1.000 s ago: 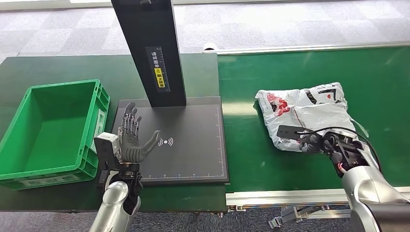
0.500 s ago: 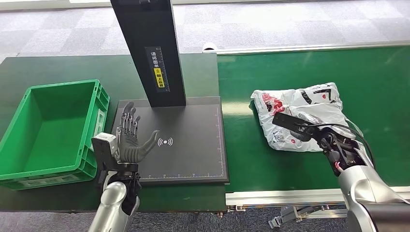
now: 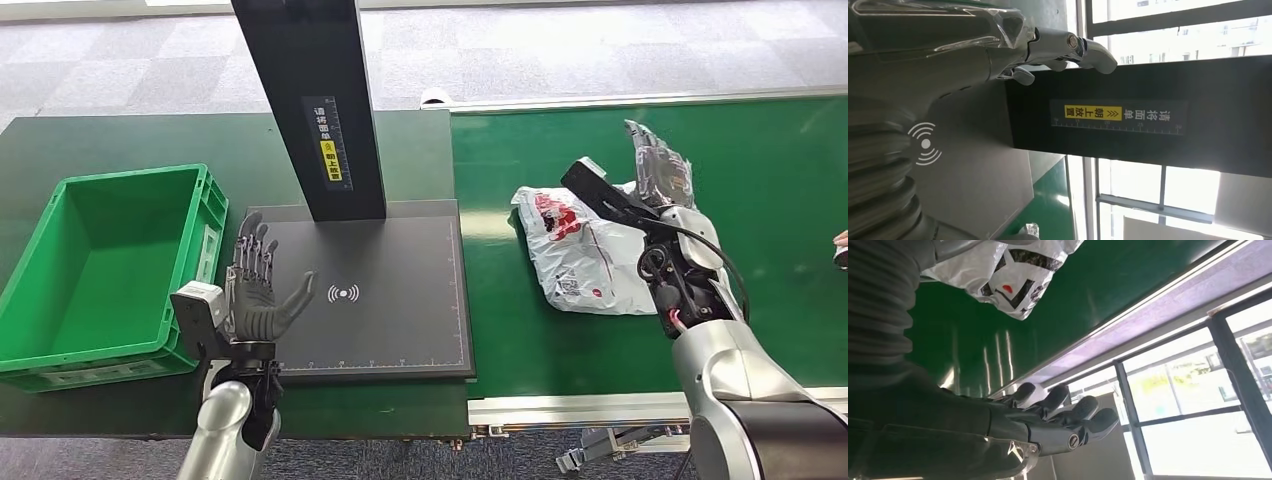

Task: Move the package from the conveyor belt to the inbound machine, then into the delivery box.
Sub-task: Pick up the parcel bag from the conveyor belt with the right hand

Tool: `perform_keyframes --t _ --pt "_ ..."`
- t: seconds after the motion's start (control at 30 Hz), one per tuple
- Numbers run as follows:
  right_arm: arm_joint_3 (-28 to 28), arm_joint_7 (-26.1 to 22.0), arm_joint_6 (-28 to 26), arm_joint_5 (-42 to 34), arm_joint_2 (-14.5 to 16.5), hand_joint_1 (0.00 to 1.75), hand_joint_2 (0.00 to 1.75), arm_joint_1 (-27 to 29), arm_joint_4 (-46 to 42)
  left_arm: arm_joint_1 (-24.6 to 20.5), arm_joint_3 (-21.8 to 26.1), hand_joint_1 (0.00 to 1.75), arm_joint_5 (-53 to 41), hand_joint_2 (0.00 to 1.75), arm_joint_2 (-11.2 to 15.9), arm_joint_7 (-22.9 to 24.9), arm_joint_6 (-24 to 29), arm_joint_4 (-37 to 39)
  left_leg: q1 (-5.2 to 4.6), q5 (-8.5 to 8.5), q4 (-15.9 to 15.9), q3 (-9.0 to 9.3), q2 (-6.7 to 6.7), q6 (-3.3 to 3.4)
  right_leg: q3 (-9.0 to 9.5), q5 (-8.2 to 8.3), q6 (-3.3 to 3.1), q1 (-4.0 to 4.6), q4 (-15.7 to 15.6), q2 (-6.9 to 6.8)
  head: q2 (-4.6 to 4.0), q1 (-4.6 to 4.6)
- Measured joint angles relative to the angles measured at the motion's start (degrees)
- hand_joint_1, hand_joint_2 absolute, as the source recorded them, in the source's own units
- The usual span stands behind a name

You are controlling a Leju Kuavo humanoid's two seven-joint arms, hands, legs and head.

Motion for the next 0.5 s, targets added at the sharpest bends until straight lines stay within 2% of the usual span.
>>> perform_keyframes --t 0.13,0.5 --pt "0.95 4.73 0.39 3.66 0.33 0.0 1.75 -1.04 0.61 -0.82 -0.23 0.0 0.42 1.75 0.0 -0.31 -0.19 0.78 0.01 0.0 0.0 0.01 0.0 0.0 -0.01 0.0 0.0 0.01 0.0 0.01 0.0 0.01" --pt "1.71 5.53 0.53 4.32 0.73 0.0 1.75 -2.11 1.76 -1.5 -0.42 0.0 0.66 1.75 0.0 -0.41 -0.19 2.01 0.0 0.0 0.0 0.01 0.0 0.0 -0.01 0.0 0.0 0.01 0.0 0.01 -0.01 0.0"
